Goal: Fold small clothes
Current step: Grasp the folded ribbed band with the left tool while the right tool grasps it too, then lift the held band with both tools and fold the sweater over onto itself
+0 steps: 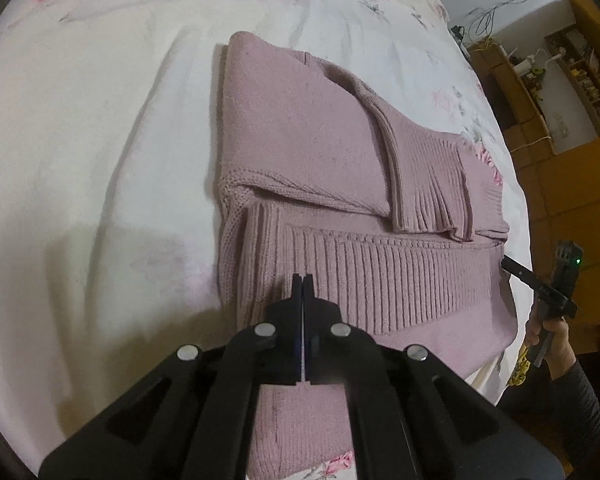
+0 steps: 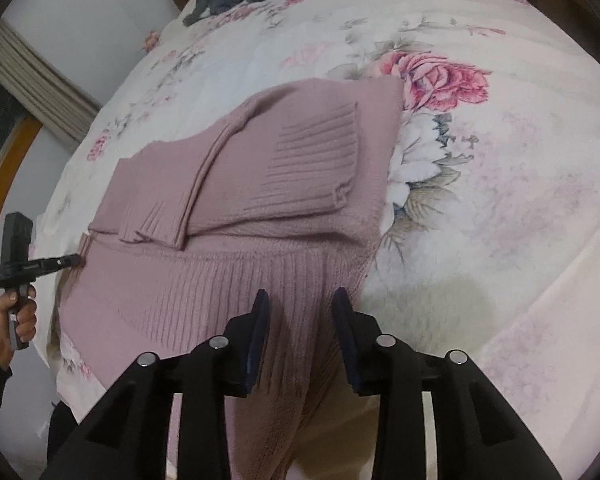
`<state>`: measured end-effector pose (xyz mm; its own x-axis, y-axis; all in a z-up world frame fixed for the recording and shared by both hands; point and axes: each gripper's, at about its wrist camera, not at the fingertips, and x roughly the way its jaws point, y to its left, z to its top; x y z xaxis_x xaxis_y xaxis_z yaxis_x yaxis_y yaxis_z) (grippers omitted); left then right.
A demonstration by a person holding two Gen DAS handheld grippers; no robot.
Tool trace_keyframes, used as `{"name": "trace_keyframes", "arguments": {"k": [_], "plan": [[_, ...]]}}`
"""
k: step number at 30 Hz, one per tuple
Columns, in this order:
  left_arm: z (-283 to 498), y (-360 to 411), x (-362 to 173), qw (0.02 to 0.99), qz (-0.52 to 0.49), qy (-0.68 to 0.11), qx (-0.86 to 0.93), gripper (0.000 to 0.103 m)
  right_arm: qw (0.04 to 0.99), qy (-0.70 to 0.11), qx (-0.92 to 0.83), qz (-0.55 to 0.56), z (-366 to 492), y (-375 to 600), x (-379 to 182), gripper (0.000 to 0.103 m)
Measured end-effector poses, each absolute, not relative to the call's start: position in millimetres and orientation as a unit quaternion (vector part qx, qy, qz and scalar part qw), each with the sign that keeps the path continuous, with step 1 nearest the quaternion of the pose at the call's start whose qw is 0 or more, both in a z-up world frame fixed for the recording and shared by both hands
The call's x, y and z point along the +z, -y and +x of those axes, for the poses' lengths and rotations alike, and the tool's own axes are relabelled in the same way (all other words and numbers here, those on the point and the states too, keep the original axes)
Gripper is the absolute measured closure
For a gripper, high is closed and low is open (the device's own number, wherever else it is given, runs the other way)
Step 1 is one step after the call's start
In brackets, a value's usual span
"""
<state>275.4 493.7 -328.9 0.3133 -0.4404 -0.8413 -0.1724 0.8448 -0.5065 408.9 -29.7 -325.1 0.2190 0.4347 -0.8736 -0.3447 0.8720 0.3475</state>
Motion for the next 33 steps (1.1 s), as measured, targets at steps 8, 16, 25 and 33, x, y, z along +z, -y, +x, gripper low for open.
{"name": "trace_keyframes", "arguments": {"k": [8,16,25,33], "plan": [[252,-492,-300,0.800,-0.265,-0.529,-0.100,0.103,0.796,-0.541,0.272,0.010,381,29,-303,0.102],[263,-497,-309,0.786,-0.261,-0.553,-0.088,0.103,0.801,-0.544,0.250,0.014,394,28,-306,0.087],[275,-507,-325,0.775,-0.293,-0.554,-0.084,0.091,0.787,-0.560,0.257,0.018,410,22,-321,0.085],[267,-491,-303,0.804,-0.257,-0.527,-0.099,0.103,0.810,-0.519,0.272,0.022,390,21,-291,0.096]]}}
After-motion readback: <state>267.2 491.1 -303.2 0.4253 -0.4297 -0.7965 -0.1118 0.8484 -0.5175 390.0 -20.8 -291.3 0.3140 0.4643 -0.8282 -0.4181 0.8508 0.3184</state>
